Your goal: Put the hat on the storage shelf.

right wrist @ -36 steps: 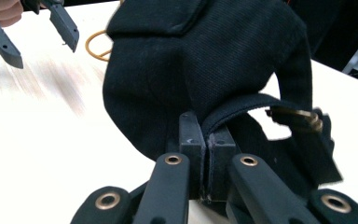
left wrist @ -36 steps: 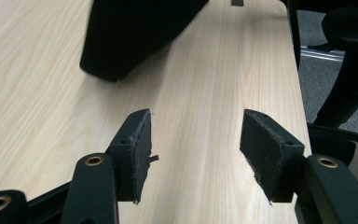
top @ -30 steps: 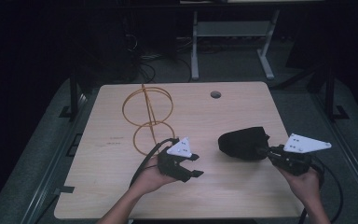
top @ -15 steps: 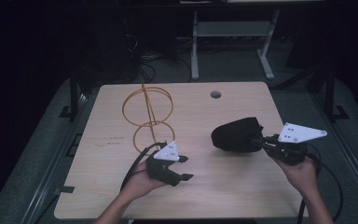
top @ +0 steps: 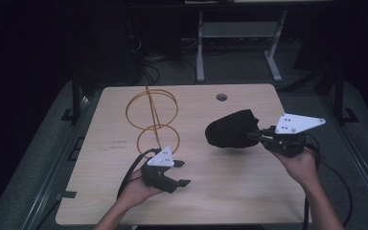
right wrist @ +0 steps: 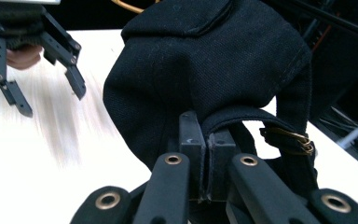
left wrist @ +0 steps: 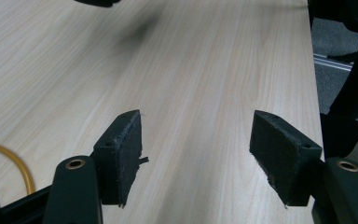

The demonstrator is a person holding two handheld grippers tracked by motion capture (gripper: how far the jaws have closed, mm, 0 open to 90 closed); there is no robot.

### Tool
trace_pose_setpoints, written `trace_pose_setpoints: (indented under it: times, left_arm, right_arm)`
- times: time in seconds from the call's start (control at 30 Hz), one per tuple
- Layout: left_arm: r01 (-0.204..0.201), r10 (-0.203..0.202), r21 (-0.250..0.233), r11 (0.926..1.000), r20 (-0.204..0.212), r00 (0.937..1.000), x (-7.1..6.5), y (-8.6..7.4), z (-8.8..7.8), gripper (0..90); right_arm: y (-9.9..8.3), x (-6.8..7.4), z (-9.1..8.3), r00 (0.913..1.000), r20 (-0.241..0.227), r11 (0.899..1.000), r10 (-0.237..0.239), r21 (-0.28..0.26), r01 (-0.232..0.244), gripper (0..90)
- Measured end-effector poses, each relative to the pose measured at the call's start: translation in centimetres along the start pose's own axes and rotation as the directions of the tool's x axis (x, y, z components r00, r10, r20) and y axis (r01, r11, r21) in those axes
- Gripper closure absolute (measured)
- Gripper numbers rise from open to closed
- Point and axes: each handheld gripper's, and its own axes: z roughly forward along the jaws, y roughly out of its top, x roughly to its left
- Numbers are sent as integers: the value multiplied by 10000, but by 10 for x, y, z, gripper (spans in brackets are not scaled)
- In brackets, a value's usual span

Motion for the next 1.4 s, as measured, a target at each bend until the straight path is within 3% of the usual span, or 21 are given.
trace_pose_setpoints:
  times: [0.47,0.9,1.4]
  left_arm:
    - [122,-125,-149,9998,-237,9996,2,-10,-7,315]
    - [238,-243,-196,9995,-268,9993,0,-17,-7,293]
    - [153,-160,-203,9997,-350,9993,1,-19,-7,290]
  right_arm:
    - [47,0,20,9948,-751,9971,-685,-386,657,878]
    - [88,3,37,9831,-1376,9909,-1207,-756,1111,878]
    - [137,0,68,9688,-1809,9820,-1694,-1143,1504,878]
